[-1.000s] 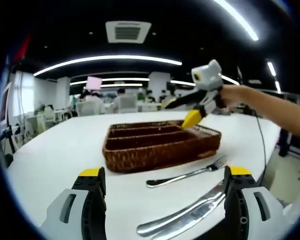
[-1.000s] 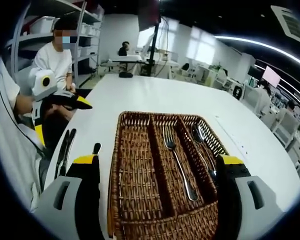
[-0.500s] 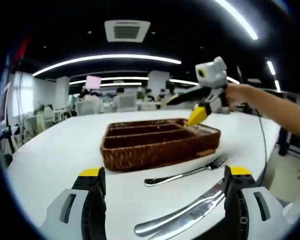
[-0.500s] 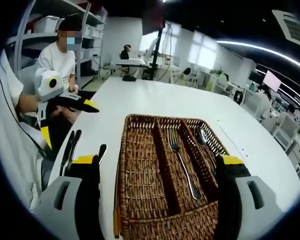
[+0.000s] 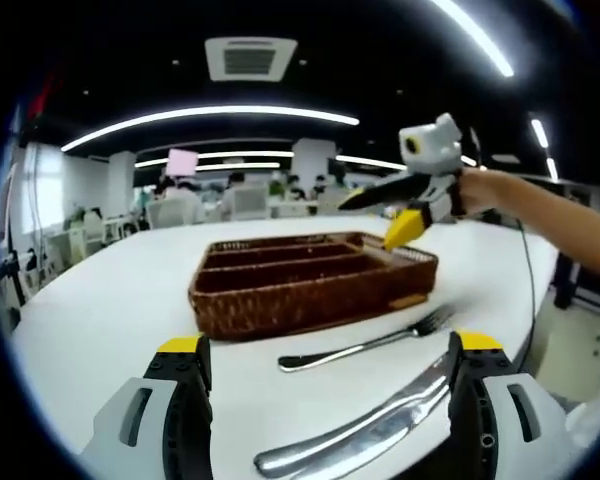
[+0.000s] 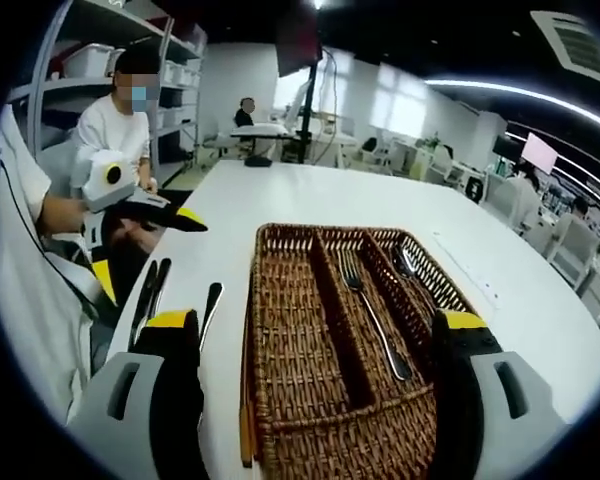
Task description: Arrange the knives, forks, and spoons in their matching storage slots by inserting each utensil handle-first until every utensil is classified and aligned in the correct compartment
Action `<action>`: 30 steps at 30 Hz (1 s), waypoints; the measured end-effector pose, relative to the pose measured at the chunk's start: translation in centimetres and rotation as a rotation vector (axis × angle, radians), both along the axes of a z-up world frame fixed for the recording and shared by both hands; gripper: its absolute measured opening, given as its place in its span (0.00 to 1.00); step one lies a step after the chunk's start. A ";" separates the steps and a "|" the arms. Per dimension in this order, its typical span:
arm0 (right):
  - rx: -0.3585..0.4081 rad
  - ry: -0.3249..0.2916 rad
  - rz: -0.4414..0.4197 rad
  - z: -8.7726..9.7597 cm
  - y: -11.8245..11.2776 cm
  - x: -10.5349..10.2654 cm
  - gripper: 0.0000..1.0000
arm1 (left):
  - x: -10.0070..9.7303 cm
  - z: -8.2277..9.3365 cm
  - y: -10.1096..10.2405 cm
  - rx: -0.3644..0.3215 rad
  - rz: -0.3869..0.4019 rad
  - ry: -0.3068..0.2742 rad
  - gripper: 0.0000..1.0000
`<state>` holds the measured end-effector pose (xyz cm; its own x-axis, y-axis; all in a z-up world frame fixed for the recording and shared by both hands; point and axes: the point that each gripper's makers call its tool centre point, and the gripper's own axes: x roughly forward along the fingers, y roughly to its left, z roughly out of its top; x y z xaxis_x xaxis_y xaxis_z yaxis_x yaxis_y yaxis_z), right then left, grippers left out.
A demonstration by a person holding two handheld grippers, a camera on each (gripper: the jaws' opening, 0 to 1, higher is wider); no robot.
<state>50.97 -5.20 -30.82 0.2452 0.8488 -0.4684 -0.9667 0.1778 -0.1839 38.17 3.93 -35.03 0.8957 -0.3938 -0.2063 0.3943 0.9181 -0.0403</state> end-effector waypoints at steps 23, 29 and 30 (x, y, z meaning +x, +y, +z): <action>0.028 -0.004 0.005 0.5 -1.2 -3.8 1.00 | -0.5 -0.6 -1.4 0.000 -0.023 0.015 0.99; 0.020 -0.004 0.005 0.3 -1.4 -3.9 1.00 | -0.6 -0.5 -1.7 0.007 -0.028 0.014 0.99; 0.021 -0.004 0.004 0.3 -1.5 -3.9 1.00 | -0.6 -0.5 -1.7 0.007 -0.029 0.014 0.99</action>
